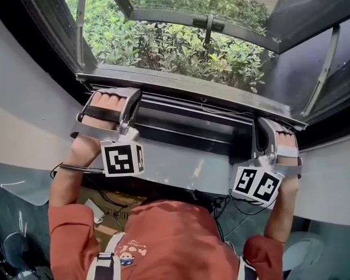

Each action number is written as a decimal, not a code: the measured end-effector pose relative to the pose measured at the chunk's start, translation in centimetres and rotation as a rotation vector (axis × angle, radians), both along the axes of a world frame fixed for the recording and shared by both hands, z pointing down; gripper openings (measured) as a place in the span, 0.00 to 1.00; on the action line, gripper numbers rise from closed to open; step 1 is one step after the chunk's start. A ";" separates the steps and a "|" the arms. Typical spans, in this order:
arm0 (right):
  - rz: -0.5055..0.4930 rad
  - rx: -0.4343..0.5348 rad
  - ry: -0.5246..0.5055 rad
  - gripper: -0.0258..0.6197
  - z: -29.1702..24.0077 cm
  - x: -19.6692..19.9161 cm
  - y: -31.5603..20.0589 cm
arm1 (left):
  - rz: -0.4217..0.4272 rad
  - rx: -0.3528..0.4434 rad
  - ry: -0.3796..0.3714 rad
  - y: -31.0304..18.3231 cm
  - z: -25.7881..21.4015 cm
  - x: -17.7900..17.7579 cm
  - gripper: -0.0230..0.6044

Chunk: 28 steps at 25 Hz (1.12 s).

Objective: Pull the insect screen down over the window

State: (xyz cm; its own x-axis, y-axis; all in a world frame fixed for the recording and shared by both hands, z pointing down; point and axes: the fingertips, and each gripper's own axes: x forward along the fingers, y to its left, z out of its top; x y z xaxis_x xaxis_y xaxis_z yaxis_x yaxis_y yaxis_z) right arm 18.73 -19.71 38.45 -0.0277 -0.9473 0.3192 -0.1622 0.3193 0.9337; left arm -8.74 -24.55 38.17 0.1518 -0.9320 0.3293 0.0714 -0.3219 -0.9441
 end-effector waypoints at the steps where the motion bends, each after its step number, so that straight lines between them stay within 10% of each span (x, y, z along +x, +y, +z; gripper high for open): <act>1: -0.002 -0.010 -0.011 0.07 0.1 0.0 0.1 | 0.004 -0.009 0.003 0.0 0.1 0.0 0.07; 28: 0.013 -0.351 -0.121 0.07 6.0 -0.2 -0.1 | 0.033 -0.297 0.041 0.2 5.8 -0.3 0.07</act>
